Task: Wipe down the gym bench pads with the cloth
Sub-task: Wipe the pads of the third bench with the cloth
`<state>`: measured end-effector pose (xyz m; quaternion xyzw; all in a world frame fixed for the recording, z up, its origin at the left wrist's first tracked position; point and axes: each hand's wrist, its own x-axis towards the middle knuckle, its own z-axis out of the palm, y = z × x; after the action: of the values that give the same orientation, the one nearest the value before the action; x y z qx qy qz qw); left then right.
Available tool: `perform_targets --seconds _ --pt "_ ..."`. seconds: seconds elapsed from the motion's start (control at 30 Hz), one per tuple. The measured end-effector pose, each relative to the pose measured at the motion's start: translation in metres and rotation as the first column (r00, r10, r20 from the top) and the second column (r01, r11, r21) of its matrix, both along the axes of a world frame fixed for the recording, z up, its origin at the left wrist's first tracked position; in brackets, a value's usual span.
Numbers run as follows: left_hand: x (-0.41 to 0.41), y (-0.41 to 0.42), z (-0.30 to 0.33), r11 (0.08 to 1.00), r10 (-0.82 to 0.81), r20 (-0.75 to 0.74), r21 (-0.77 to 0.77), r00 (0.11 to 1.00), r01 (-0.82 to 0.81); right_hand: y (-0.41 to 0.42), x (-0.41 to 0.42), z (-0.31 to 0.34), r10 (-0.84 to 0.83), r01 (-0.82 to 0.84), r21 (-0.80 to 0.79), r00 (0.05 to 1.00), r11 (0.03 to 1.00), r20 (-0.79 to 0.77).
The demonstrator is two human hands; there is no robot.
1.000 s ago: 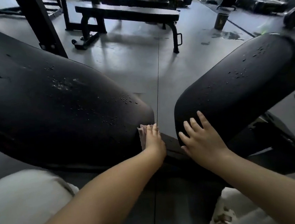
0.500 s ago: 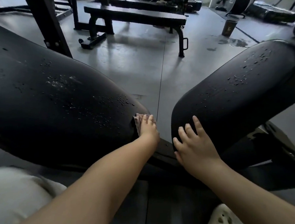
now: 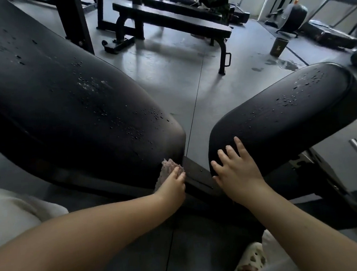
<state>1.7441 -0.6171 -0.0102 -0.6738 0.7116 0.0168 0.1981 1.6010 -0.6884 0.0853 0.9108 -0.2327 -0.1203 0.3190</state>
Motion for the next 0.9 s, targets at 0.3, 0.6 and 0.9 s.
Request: perform_targets --seconds 0.3,0.6,0.9 --pt "-0.041 0.011 0.043 0.702 -0.085 -0.933 0.193 -0.349 -0.685 0.009 -0.017 0.017 0.037 -0.032 -0.021 0.942 0.999 0.334" --pt "-0.058 -0.02 0.038 0.746 -0.005 -0.632 0.513 -0.775 -0.424 0.001 -0.029 0.022 -0.246 0.26 -0.029 0.938 0.965 0.244" --pt "-0.047 -0.093 0.031 0.761 0.053 -0.867 0.356 -0.496 -0.543 -0.009 -0.035 0.012 -0.132 0.17 -0.132 0.957 0.977 0.259"
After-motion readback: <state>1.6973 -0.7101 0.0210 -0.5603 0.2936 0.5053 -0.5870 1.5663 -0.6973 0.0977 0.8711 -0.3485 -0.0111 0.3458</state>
